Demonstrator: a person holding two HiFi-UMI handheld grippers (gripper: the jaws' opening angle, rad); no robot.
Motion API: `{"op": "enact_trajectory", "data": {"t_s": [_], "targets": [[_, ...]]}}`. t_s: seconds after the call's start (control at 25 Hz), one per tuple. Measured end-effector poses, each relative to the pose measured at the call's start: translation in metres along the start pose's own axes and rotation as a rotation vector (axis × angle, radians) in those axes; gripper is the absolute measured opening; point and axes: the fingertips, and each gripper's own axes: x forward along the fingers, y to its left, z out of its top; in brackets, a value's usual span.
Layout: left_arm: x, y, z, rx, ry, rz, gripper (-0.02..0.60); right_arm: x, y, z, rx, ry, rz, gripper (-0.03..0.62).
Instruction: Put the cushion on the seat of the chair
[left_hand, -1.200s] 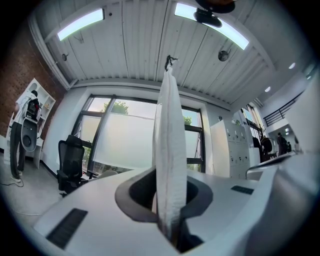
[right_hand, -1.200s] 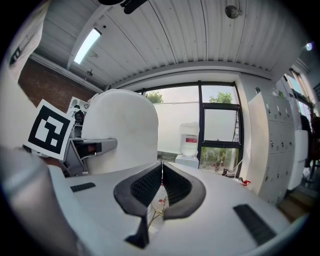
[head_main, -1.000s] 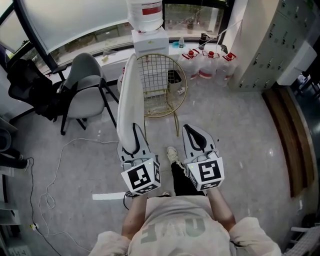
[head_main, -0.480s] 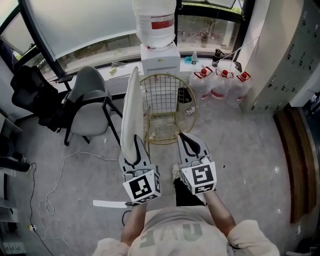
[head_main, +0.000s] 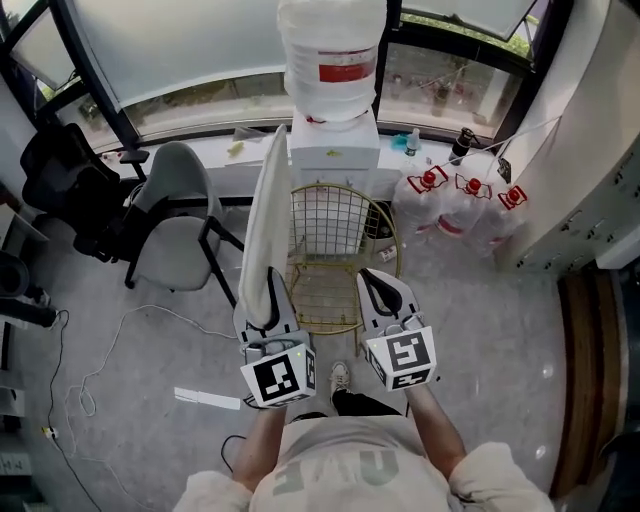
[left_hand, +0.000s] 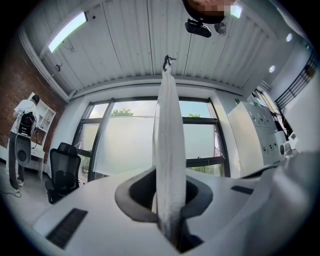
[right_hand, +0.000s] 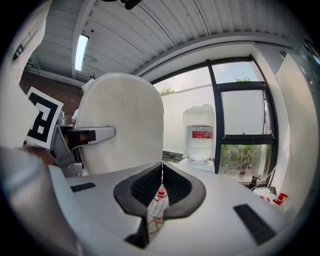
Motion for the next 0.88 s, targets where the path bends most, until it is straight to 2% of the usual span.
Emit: {"op": "enact_trajectory", "data": {"t_s": [0.16,0.36,0.72,0.88], "targets": [[0.025,-0.002,0.000,0.024,0.010,0.030,0.052,0.021,-0.013,0.009,-0.011,-0.025,0.033,0.018],[0.049,-0.005,-0.005,0.016,0.015,0.058,0.052,0.037,-0.028,0.009,-0.013,-0.022,0.036,0.018],[0.098,-0.008,-0.012,-0.002,0.016,0.037,0.052,0.069,-0.050,0.018,-0.022,-0.032,0.003,0.018],[0.115,-0.012,-0.011,-0.002,0.006,0.004,0.052,0.080,-0.060,0.029,-0.034,-0.050,-0.036,0.018]]}}
